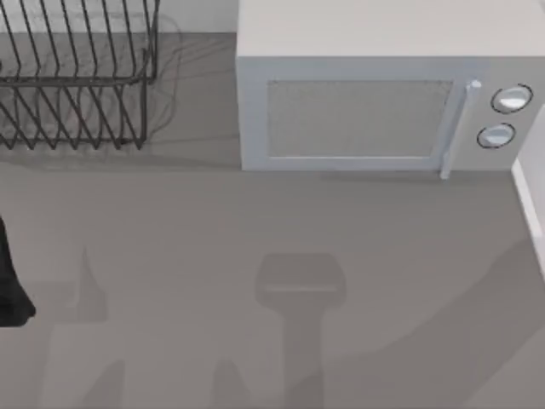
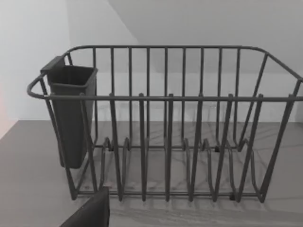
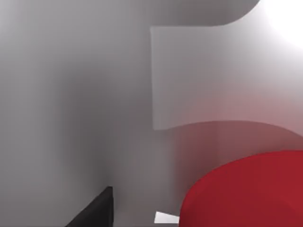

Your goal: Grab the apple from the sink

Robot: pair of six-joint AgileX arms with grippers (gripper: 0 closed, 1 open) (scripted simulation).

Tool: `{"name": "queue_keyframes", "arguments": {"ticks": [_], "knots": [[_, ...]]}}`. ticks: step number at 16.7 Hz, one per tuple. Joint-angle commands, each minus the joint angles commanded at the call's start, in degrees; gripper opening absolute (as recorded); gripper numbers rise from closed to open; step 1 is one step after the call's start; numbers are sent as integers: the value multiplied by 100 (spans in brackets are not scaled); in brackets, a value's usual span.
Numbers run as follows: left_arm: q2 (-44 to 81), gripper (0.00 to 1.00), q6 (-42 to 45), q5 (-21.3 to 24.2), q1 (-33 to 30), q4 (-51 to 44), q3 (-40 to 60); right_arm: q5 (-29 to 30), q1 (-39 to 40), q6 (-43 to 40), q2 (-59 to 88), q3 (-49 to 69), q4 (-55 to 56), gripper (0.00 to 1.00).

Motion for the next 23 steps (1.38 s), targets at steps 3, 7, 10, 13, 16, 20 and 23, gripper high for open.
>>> {"name": "queue_keyframes", "arguments": {"ticks": [3, 7, 10, 13, 16, 20, 23], "knots": [[0, 100, 0, 0, 0, 0, 0, 0, 0, 0, 0, 0, 0, 40], [0, 100, 0, 0, 0, 0, 0, 0, 0, 0, 0, 0, 0, 10], [0, 100, 0, 0, 0, 0, 0, 0, 0, 0, 0, 0, 0, 0], [0, 100, 0, 0, 0, 0, 0, 0, 0, 0, 0, 0, 0, 0], [0, 100, 0, 0, 0, 0, 0, 0, 0, 0, 0, 0, 0, 0], [0, 100, 0, 0, 0, 0, 0, -87, 3, 42, -470, 298, -453, 0], [0, 100, 0, 0, 0, 0, 0, -90, -13, 24, -665, 874, -1210, 0]]}}
